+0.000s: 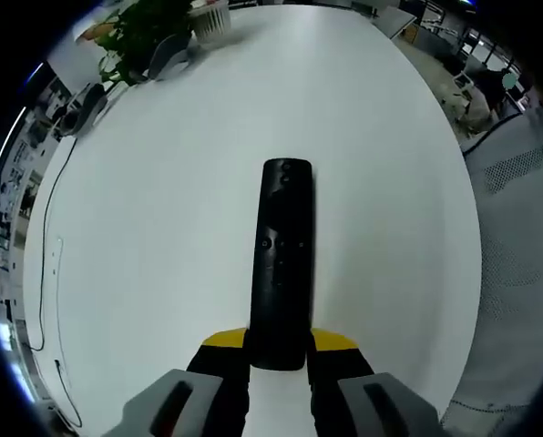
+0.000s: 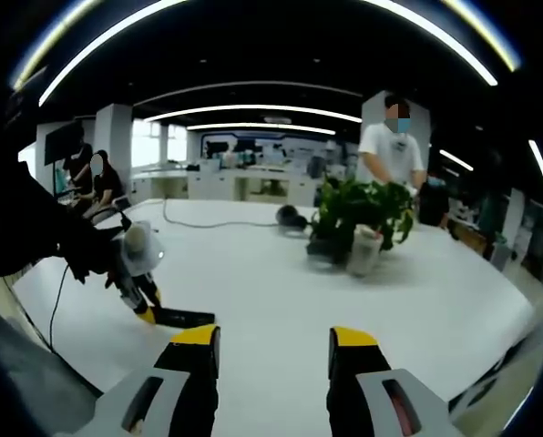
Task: Press the specified remote control buttons in sequence, fully releasing each button before pressing the next.
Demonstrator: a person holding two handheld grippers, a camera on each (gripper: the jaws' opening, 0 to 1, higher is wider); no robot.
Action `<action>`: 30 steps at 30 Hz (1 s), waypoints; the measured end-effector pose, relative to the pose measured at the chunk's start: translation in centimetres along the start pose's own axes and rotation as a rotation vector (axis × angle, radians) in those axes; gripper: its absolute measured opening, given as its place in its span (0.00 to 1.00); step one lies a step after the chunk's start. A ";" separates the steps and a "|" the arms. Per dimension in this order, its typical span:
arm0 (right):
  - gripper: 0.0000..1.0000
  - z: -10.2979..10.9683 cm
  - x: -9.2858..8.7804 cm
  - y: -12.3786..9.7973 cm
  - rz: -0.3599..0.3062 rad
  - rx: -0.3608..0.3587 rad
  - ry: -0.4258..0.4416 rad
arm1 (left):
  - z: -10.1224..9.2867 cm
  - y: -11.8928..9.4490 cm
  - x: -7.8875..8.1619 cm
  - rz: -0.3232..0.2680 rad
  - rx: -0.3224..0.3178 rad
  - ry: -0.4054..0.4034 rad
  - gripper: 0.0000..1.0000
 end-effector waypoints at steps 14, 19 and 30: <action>0.43 0.1 0.1 -0.1 -0.016 0.021 0.013 | -3.7 -0.1 -0.6 -0.016 -0.009 0.010 0.23; 0.41 0.2 0.0 -0.1 -0.014 0.030 0.013 | -4.7 -0.2 -0.8 -0.013 -0.011 0.015 0.23; 0.39 1.2 0.2 0.1 0.009 0.119 0.002 | -7.5 -0.3 -1.1 -0.004 -0.023 0.041 0.23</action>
Point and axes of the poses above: the point that each gripper's makers call its tool centre point, and the gripper's own axes: y roughly forward along the fingers, z roughly to its left, x roughly out of its top, the point moved 6 cm from there along -y, roughly backward along the fingers, and after that the axes turned 10 degrees about z, right-handed, at the moved point
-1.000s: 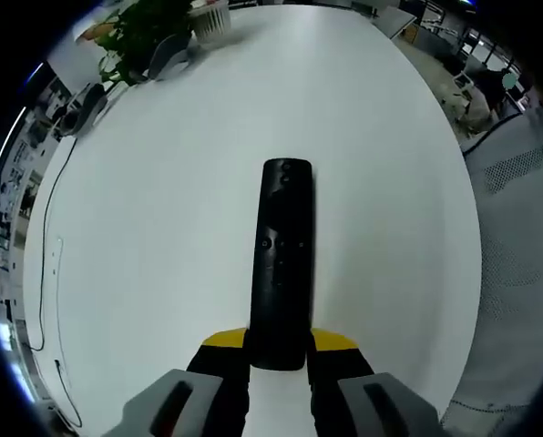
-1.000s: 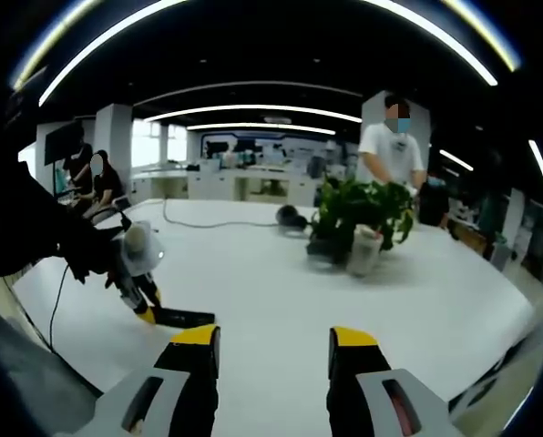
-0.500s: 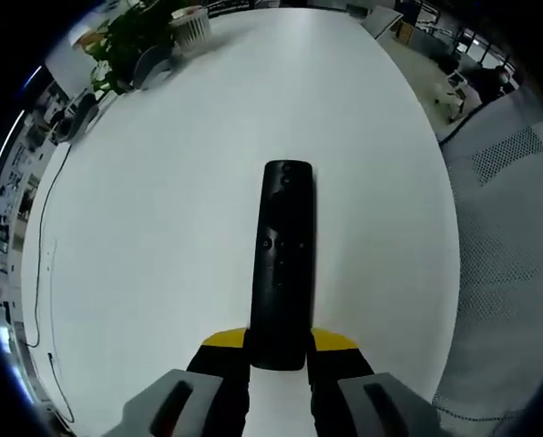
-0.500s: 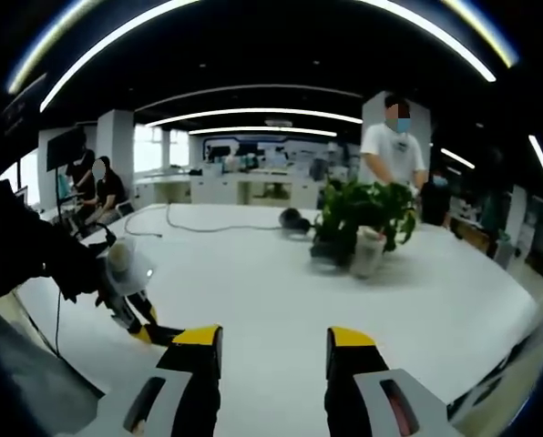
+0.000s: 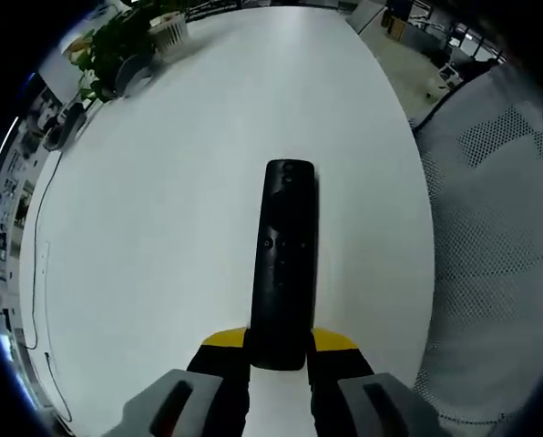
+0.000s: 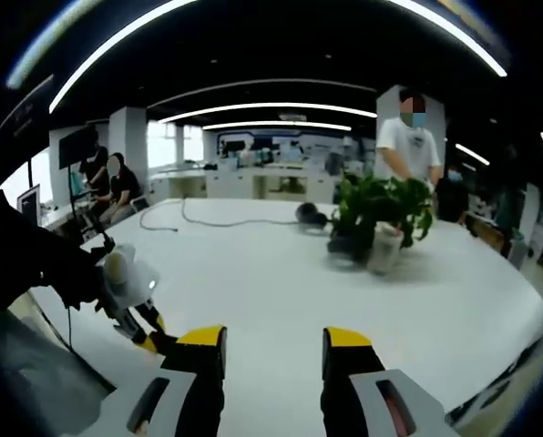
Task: Press the specified remote control buttons in sequence, fully releasing each button before pressing the next.
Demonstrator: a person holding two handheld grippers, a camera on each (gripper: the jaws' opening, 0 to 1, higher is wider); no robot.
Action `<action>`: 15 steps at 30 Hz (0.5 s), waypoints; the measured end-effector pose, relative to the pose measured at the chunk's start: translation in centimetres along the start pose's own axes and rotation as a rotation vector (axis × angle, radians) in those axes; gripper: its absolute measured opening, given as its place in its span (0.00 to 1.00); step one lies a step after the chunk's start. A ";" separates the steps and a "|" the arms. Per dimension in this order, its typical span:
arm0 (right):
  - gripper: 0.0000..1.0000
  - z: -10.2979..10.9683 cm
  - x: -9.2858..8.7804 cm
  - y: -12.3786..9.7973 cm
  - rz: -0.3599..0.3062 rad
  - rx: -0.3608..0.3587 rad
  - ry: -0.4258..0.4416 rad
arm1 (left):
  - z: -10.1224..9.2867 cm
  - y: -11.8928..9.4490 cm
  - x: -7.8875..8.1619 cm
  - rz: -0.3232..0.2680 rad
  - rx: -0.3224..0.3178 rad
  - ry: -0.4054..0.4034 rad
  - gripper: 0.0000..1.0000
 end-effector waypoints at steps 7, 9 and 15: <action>0.26 0.2 1.0 0.3 0.001 0.088 0.023 | -1.3 -0.1 -0.3 -0.012 -0.002 -0.006 0.23; 0.22 0.5 1.8 0.6 -0.001 0.103 0.004 | -1.8 -0.1 -0.5 -0.024 -0.002 -0.010 0.23; 0.12 2.0 4.6 1.5 -0.001 0.153 -0.095 | -3.3 -0.2 -0.9 -0.054 -0.003 -0.023 0.23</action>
Point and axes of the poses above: the point that each gripper's makers call its tool centre point, and the gripper's own axes: y roughly forward along the fingers, z roughly to its left, x roughly out of its top, the point moved 6 cm from there along -y, roughly backward along the fingers, and after that the axes turned 10 degrees about z, right-handed, at the moved point
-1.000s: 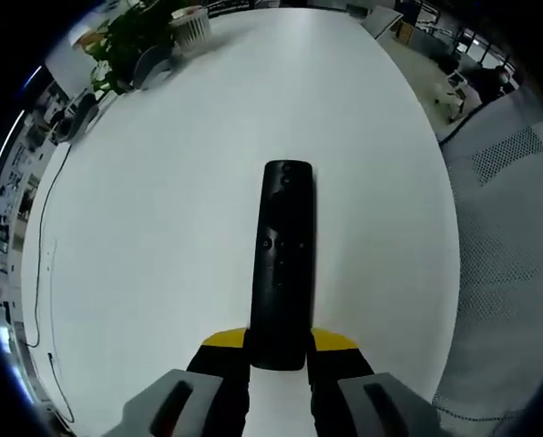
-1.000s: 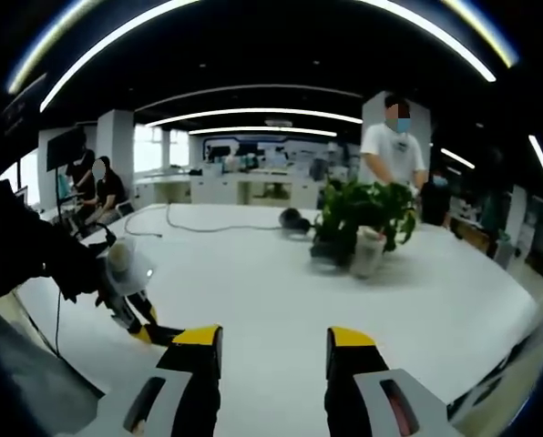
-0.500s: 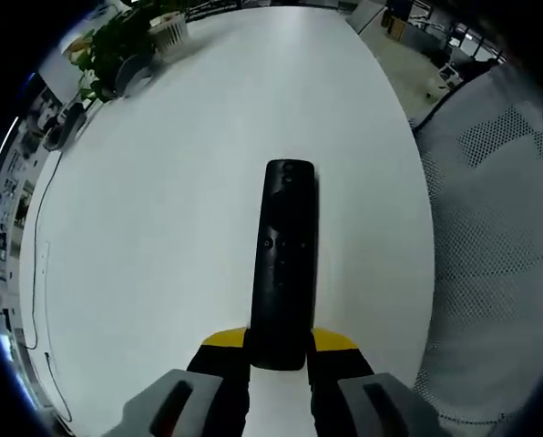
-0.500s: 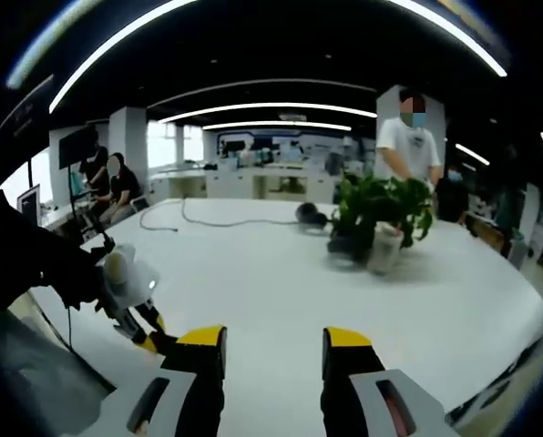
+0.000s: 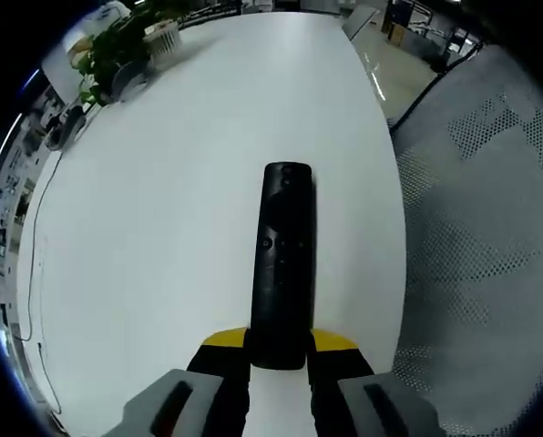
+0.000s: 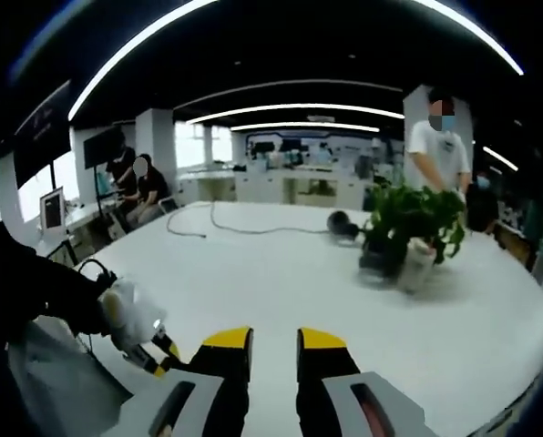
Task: Press the specified remote control buttons in sequence, fully releasing each button before pressing the next.
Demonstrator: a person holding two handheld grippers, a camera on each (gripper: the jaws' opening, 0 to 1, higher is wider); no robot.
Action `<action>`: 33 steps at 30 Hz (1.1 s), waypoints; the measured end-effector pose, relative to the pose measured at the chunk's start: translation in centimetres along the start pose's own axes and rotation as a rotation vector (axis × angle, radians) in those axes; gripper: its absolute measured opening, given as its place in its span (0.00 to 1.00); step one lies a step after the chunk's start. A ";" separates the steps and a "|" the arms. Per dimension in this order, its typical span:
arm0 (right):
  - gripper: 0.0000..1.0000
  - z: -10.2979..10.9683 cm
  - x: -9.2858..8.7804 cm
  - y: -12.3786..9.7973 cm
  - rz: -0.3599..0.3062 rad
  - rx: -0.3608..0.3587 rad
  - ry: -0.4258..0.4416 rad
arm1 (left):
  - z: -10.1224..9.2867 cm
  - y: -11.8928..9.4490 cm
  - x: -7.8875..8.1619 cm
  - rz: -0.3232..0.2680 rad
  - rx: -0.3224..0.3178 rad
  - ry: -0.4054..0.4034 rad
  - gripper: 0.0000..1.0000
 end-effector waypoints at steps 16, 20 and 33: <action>0.00 2.0 3.3 6.8 0.129 0.170 -0.023 | -2.8 0.0 -0.7 -0.067 0.002 -0.033 0.24; 0.00 1.7 2.2 8.3 0.172 0.151 -0.016 | -2.9 0.0 -1.0 -0.089 0.006 -0.040 0.24; 0.00 3.3 -6.6 11.9 0.522 0.297 0.106 | -3.0 0.2 -1.4 -0.182 0.006 -0.020 0.24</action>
Point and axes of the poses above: the point that each gripper's makers call its tool centre point, and the gripper's own axes: y roughly forward along the fingers, z roughly to its left, x roughly out of its top, the point moved 6 cm from there along -y, roughly backward along the fingers, and after that the axes turned 10 degrees about z, right-handed, at the moved point
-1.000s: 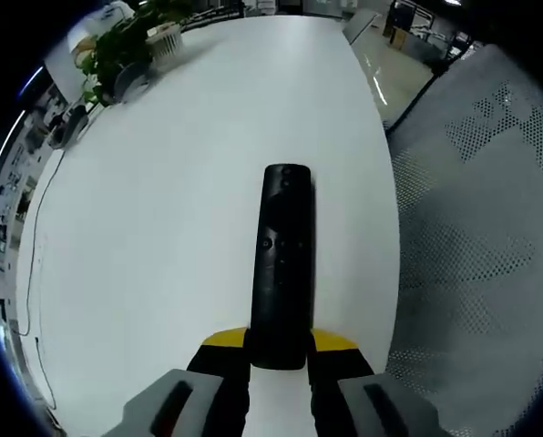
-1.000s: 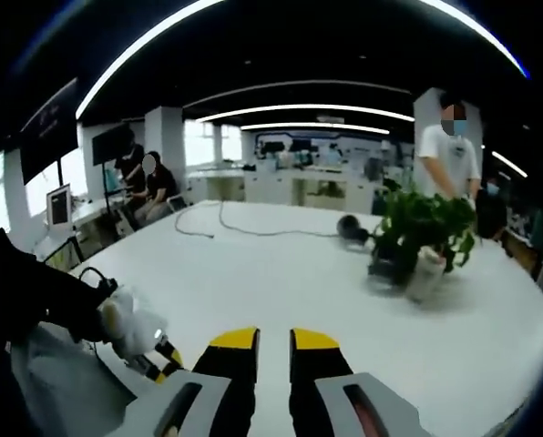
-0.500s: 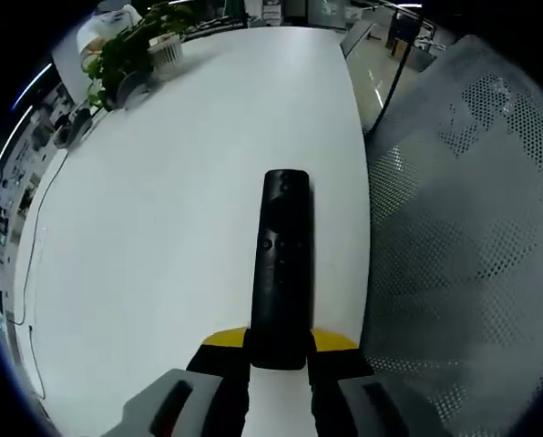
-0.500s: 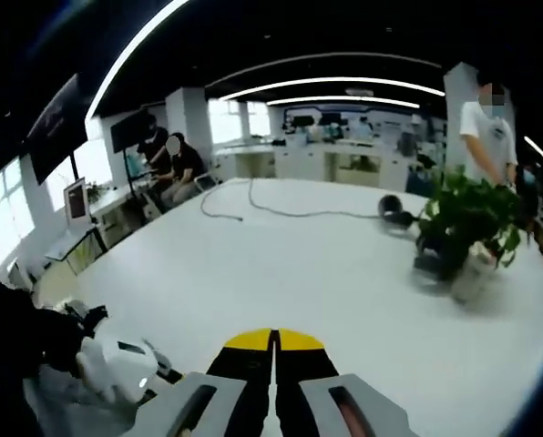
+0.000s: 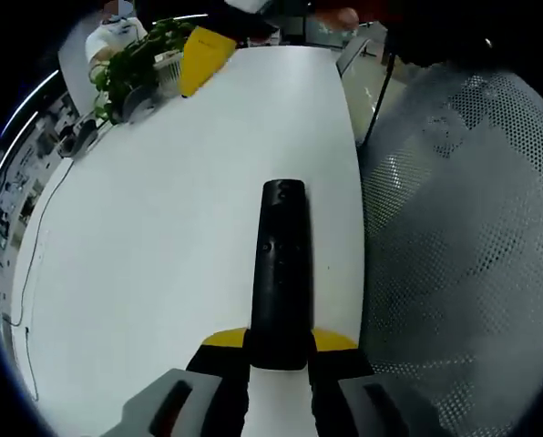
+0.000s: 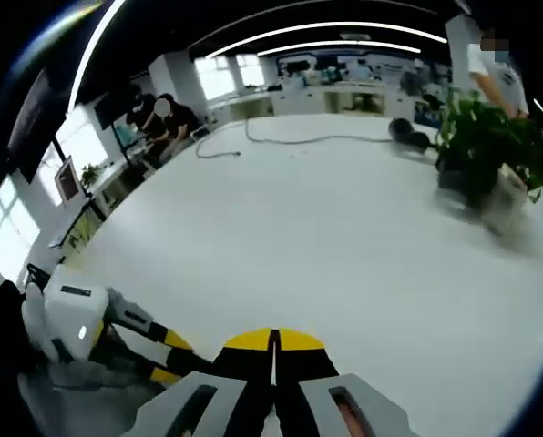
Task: Press the specified remote control buttons in sequence, fully releasing each button before pressing the next.
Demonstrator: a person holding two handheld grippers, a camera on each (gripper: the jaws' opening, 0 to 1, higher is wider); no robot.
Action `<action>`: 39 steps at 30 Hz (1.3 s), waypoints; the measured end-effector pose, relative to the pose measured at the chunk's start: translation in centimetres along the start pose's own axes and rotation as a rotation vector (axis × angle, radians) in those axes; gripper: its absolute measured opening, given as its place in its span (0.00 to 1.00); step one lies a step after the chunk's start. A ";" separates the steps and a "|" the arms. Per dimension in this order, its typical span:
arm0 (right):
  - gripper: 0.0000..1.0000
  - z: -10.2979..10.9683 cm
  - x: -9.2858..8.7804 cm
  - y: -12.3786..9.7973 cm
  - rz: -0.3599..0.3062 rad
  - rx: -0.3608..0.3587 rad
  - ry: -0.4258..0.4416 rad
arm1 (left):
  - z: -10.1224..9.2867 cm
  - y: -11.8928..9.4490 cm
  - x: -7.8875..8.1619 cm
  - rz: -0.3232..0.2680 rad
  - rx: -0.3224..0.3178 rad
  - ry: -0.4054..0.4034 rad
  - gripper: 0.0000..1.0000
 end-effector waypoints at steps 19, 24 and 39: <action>0.00 0.4 -4.3 3.4 0.374 0.036 0.032 | 0.1 0.0 -0.3 -0.058 -0.005 -0.020 0.24; 0.00 0.6 -4.4 4.0 0.391 0.020 0.019 | 0.1 0.0 -0.3 -0.059 -0.006 -0.019 0.24; 0.00 -0.3 -4.4 4.1 0.432 0.087 0.179 | 0.0 0.0 -0.2 -0.055 -0.004 -0.016 0.24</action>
Point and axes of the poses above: the point that each gripper's makers call its tool centre point, and the gripper's own axes: y roughly forward along the fingers, z roughly to its left, x roughly out of its top, the point moved 6 cm from there along -y, roughly backward along the fingers, and after that the axes turned 10 degrees about z, right-handed, at the moved point
